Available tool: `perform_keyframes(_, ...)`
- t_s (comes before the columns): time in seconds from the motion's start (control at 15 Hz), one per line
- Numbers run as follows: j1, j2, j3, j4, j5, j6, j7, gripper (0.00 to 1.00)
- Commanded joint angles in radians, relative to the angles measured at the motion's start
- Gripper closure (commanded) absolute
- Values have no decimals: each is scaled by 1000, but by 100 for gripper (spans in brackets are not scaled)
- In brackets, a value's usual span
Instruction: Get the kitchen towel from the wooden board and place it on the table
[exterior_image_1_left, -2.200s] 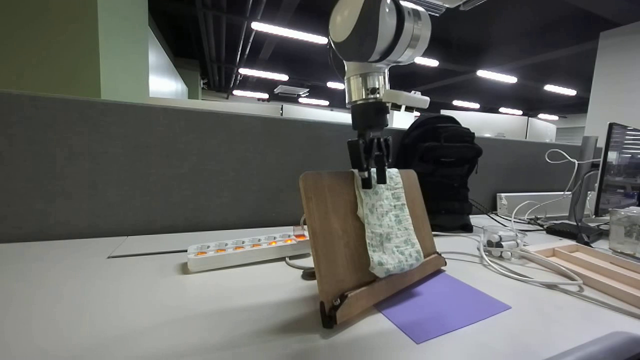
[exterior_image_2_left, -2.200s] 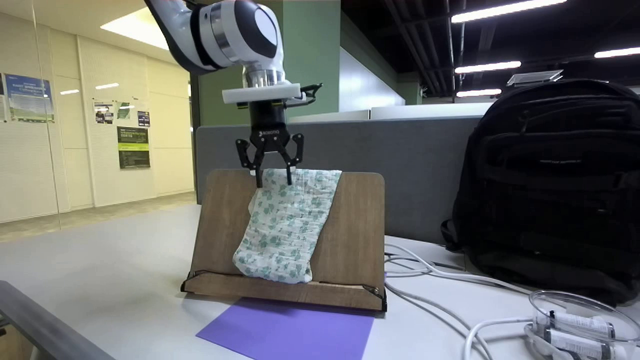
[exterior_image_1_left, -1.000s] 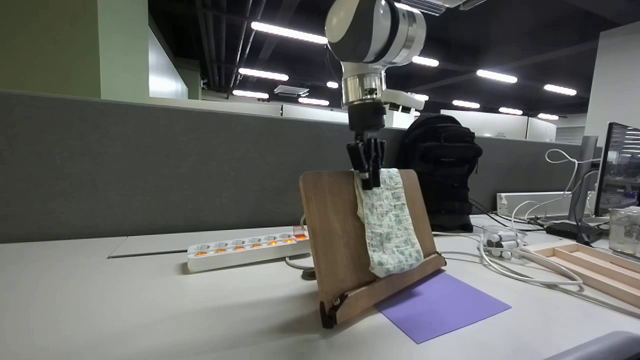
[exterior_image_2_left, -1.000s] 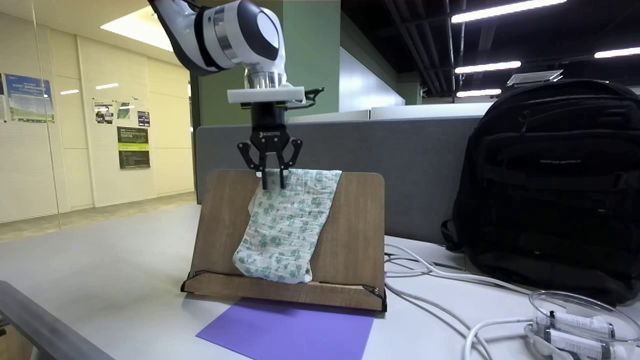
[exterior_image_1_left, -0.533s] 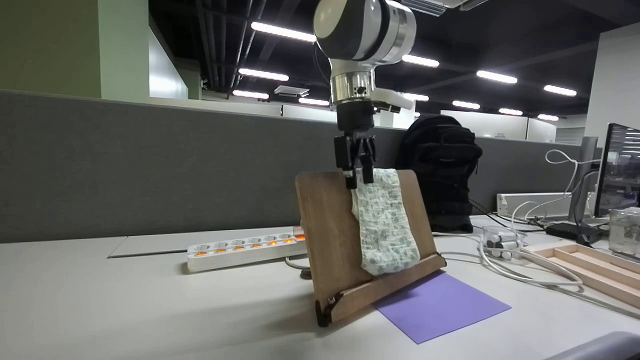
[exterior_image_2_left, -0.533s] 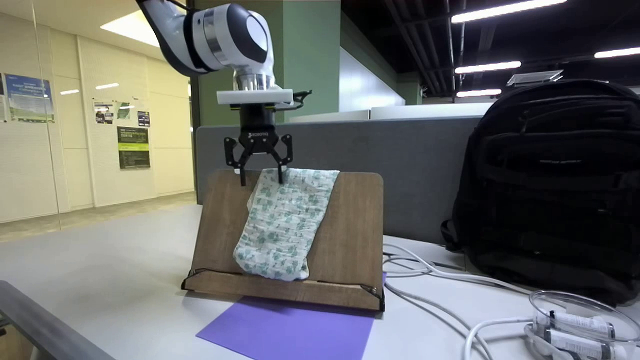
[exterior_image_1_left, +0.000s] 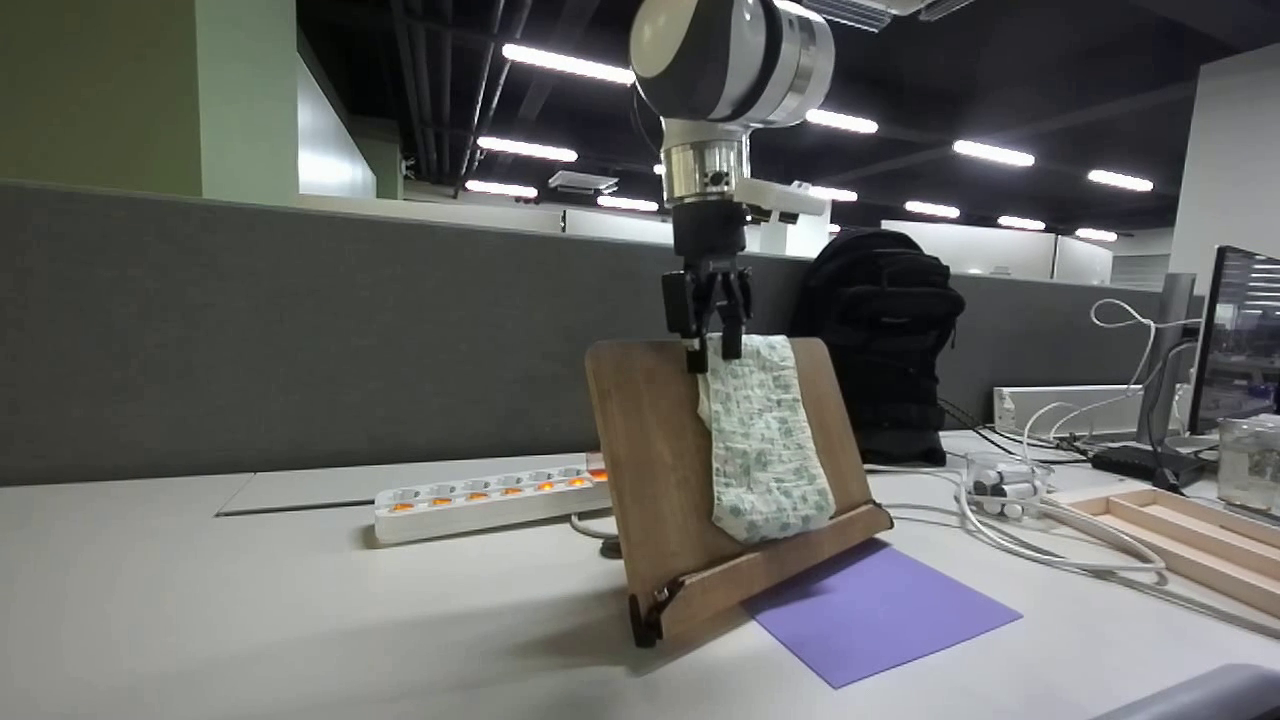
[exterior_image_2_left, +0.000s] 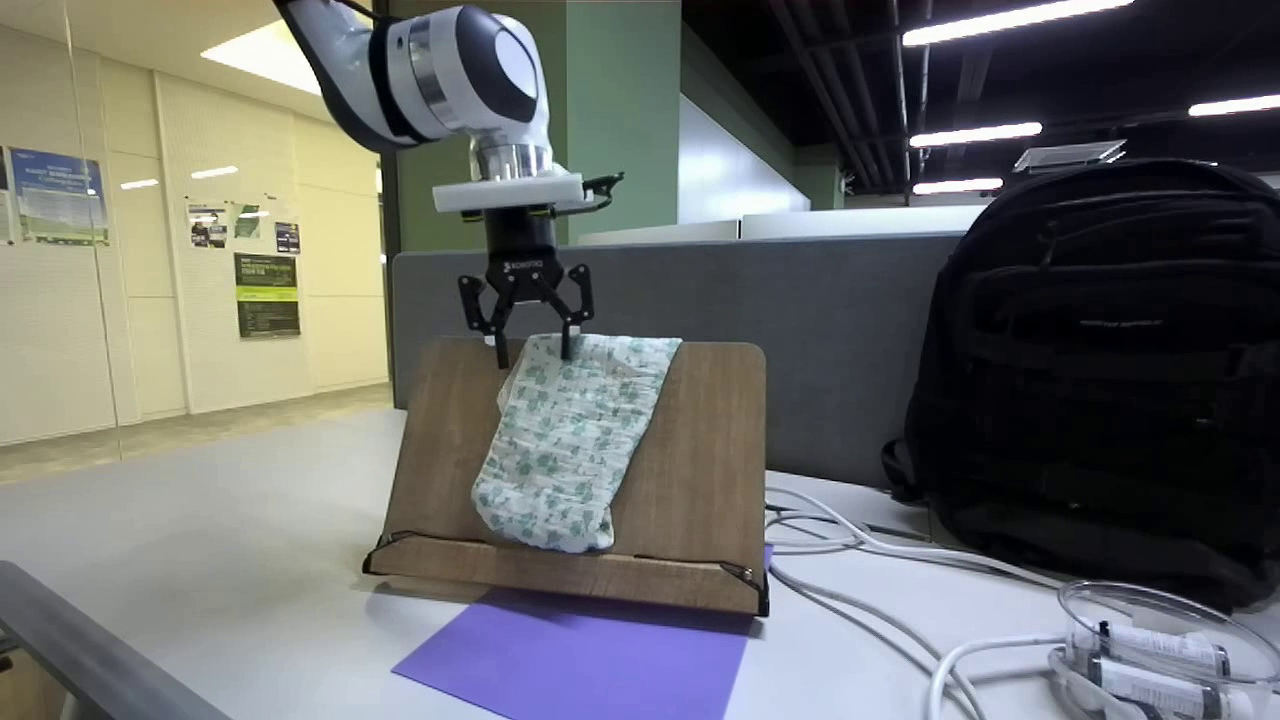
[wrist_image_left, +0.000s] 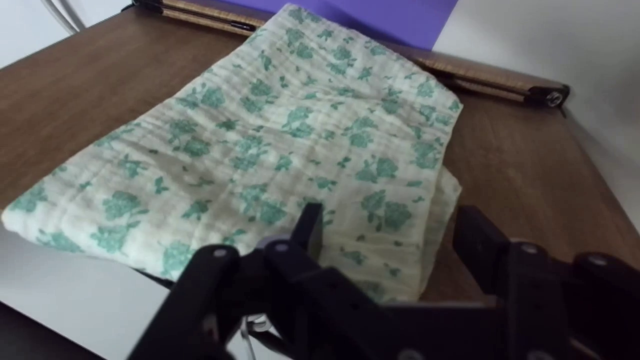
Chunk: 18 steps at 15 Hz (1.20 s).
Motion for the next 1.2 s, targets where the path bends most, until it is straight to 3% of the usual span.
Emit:
perform_keyframes(0.0,15,4,-21,-3,-56,82,207,59)
perform_keyframes(0.4,39,3,-26,-21,-78,84,514,98)
perform_keyframes(0.73,38,-75,-24,-75,-42,69,598,98)
perform_keyframes(1.13,-22,-298,-60,-239,64,2,652,98)
